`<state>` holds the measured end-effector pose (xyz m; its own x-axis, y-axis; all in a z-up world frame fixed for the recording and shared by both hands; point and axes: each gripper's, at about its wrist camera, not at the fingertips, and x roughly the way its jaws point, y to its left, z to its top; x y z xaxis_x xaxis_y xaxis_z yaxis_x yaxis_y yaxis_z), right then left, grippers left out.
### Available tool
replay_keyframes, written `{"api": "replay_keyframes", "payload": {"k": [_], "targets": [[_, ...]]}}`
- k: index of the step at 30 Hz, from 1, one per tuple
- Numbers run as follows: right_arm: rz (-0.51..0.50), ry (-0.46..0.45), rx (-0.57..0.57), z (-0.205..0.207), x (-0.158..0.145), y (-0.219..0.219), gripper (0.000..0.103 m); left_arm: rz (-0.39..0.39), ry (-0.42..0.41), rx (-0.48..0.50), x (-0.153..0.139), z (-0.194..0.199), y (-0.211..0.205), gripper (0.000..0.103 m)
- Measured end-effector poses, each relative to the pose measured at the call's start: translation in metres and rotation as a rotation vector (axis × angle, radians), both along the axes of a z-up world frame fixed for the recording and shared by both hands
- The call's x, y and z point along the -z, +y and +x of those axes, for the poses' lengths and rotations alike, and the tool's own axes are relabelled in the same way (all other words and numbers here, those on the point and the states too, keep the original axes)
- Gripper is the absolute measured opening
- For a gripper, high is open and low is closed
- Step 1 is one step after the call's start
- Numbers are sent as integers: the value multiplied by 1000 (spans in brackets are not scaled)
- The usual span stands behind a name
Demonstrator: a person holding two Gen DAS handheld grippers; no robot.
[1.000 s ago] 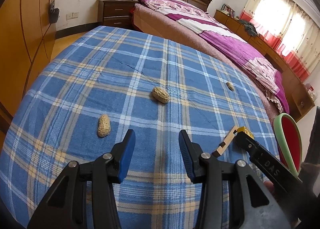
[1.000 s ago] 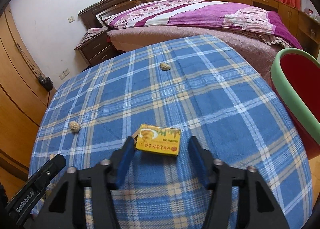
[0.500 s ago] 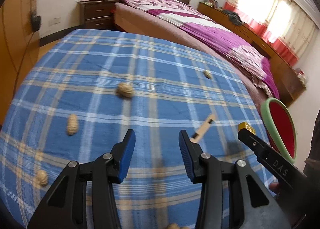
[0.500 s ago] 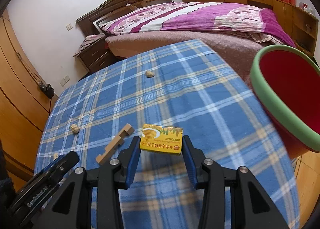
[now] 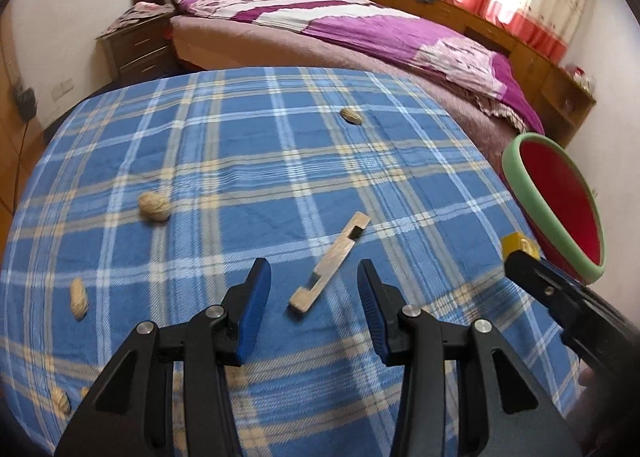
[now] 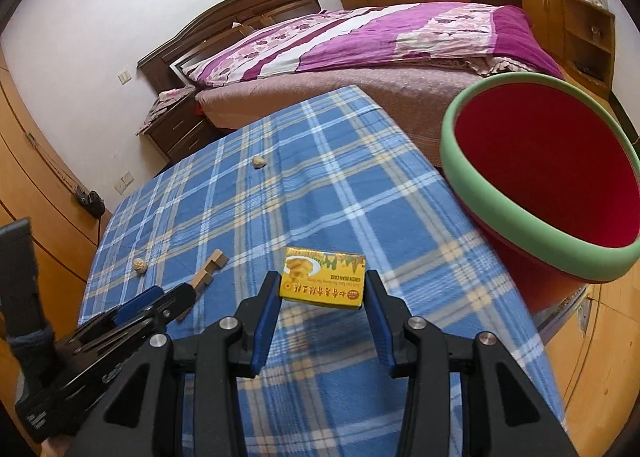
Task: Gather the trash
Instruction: 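Grasp the wooden stick with the left tool while the right tool holds the yellow box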
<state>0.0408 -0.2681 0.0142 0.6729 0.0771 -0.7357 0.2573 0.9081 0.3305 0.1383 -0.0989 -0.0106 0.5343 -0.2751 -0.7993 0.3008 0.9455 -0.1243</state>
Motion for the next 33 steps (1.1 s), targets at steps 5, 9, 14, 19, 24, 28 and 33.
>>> {"api": "replay_keyframes", "payload": {"k": [5,9,14,19,24,28,33], "targets": [[-2,-23,5,-8,-5,-7,45,26,12,37,6,6,-11,40],[0,-43,13,-13,-9,-13,45,37,10,42,9,4,-15,25],[8,-59,19,-19,-12,-19,45,7,21,40,8,1,-17,11],[13,-82,25,-28,-18,-25,45,-40,19,31,4,-8,-19,10],[20,-105,37,-39,-23,-38,45,-85,14,18,-7,-17,-23,10],[23,-115,53,-47,-26,-50,45,-123,-2,20,-21,-23,-28,10],[15,-136,77,-59,-31,-64,45,-168,-31,43,-41,-31,-39,10]]}}
